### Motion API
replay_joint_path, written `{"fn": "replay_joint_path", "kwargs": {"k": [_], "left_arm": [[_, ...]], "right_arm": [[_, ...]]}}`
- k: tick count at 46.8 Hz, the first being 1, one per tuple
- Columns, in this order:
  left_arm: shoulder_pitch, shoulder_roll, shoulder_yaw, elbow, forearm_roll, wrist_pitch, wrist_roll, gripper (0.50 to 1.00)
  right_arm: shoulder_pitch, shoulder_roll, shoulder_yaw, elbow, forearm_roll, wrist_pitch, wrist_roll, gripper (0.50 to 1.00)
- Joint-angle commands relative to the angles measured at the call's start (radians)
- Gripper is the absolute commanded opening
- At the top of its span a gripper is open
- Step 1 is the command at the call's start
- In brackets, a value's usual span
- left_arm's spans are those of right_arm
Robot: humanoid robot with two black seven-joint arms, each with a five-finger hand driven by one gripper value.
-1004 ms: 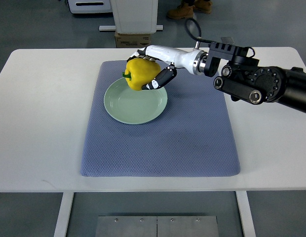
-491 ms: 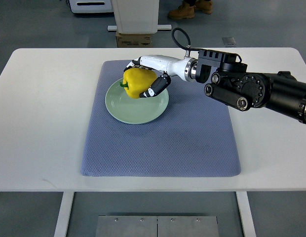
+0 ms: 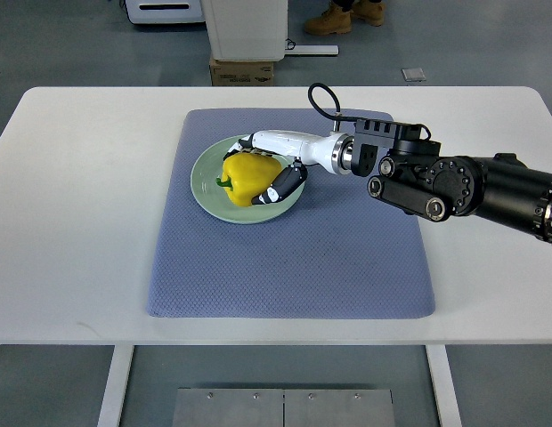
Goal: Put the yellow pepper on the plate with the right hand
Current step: 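Lower the pepper onto the plate and open the right hand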
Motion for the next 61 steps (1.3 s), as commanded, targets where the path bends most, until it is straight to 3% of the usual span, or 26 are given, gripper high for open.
{"fn": "replay_joint_path", "kwargs": {"k": [1,16,25,61], "left_arm": [[0.0,0.0,0.0,-0.001,0.0,0.0,0.0,1.0],[0.0,0.0,0.0,-0.001,0.0,0.0,0.0,1.0],[0.0,0.0,0.0,0.001,0.0,0.0,0.0,1.0],[0.0,0.0,0.0,-0.001,0.0,0.0,0.0,1.0]], "right_arm": [[-0.014,0.0,-0.003,-0.001,-0.002,-0.002,-0.004,0.5],[-0.035,0.0,0.0,-0.001,0.0,-0.009,-0.029,0.502],[-0.043,0.0,0.008,-0.001,0.003,-0.014,-0.029,0.98],[-0.032,0.0,0.144,-0.033,0.141,-0.017,-0.035,0.998]]}}
